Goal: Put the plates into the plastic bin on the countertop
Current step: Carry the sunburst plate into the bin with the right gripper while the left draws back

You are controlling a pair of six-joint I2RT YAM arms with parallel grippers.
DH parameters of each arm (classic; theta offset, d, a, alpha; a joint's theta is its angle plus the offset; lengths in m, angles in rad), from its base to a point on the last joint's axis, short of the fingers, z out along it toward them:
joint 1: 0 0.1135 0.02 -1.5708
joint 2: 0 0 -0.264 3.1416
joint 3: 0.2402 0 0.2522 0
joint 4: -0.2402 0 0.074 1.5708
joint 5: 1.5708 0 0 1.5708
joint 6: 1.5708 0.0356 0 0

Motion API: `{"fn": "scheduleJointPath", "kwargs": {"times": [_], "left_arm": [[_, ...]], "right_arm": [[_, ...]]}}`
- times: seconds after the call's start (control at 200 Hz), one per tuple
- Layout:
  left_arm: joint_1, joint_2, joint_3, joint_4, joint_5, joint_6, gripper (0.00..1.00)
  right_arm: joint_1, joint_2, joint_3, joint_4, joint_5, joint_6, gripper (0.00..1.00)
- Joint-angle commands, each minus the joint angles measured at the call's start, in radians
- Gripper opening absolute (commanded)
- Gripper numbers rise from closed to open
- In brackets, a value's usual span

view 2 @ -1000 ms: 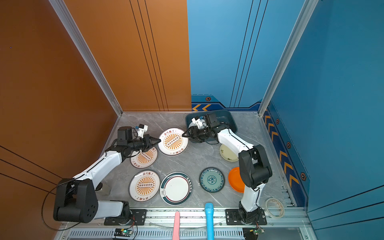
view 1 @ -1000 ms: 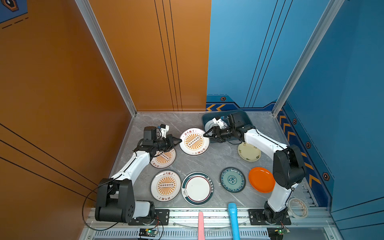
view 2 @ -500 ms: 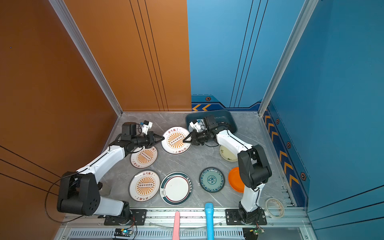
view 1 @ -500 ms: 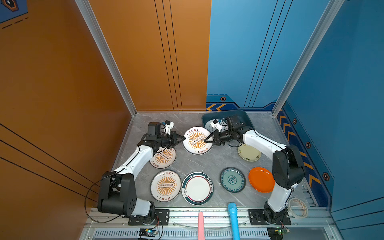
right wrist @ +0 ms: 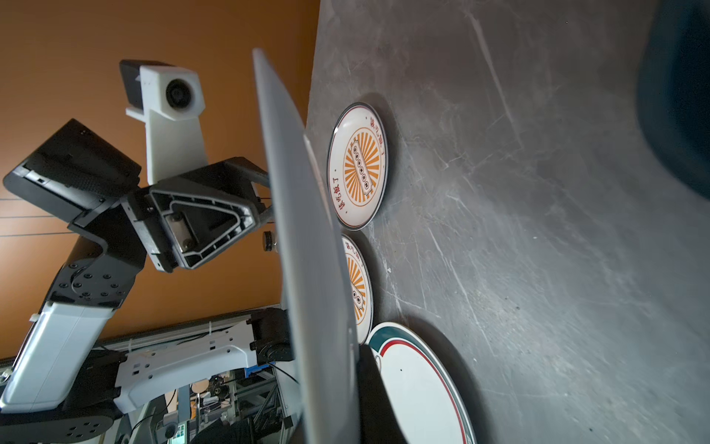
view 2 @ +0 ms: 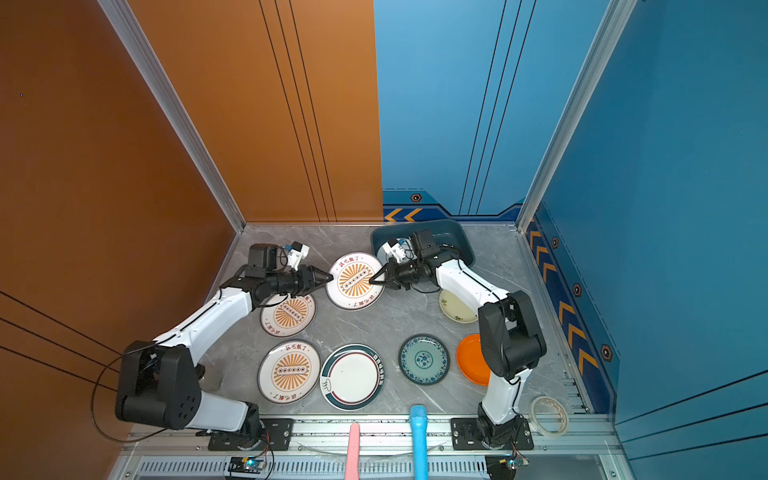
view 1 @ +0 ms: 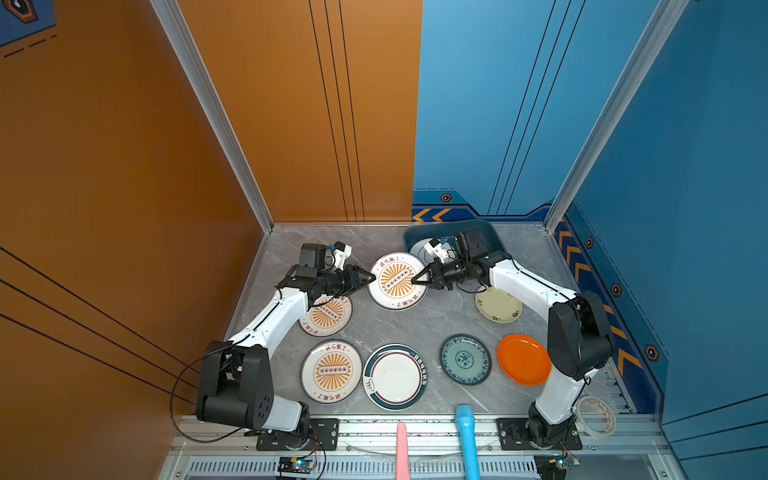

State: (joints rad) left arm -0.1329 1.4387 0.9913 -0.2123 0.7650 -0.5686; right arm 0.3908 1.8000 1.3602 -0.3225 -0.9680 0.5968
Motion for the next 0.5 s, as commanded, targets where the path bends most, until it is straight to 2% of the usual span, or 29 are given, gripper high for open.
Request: {"fn": "scheduleJointPath", "kwargs": {"times": [0.0,0.075,0.31,0.495], "left_arm": [[-0.004,-0.045,0.032,-0.083,-0.068,0.042,0.71],[0.002,-0.081,0.030,-0.107,-0.117,0.054,1.00],[0.090,-0.232,-0.084,-0.141,-0.245,0.034,0.98],[0.176,-0.335,-0.173,-0.188,-0.324,0.023,0.98]], "right_arm": [[-0.071,-0.037,0.017,0.005,0.046,0.029,0.00],[-0.120,-0.035,0.025,0.000,0.082,0.044,0.00],[-0.248,0.035,0.113,-0.119,0.249,0.018,0.00],[-0.281,0.123,0.181,-0.150,0.325,0.024,0.00]]}}
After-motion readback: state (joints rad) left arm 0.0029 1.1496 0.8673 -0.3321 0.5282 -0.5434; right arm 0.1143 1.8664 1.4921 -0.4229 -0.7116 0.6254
